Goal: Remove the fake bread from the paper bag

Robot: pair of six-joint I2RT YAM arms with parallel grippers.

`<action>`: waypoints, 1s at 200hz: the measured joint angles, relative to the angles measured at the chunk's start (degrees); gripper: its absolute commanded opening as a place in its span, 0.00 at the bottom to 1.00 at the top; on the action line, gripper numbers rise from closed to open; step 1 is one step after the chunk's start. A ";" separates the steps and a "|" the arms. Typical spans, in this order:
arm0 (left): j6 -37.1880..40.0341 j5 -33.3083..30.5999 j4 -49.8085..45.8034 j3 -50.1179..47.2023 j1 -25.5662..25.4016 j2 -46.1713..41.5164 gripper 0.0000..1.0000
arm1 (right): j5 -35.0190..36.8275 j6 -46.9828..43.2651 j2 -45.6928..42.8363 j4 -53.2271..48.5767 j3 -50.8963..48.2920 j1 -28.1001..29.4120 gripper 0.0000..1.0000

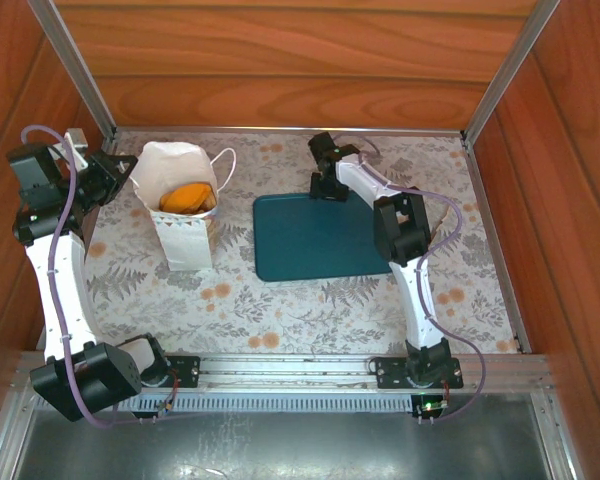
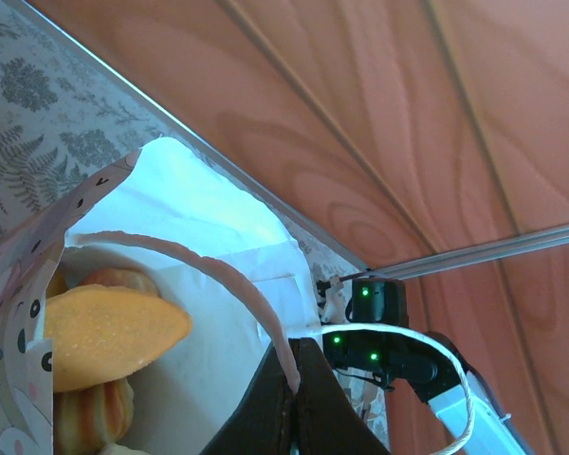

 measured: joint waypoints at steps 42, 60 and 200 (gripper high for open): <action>-0.28 0.00 -0.04 0.00 -0.37 -0.39 0.00 | 0.04 4.35 -1.62 1.62 -2.82 -1.84 0.59; -0.31 -0.02 -0.11 0.00 -0.44 -0.66 0.00 | -0.92 4.61 -1.81 1.77 -3.02 -2.73 0.59; -0.37 -0.07 -0.31 0.00 -0.81 -1.36 0.00 | -8.13 0.07 -27.26 7.39 -35.01 -9.16 0.63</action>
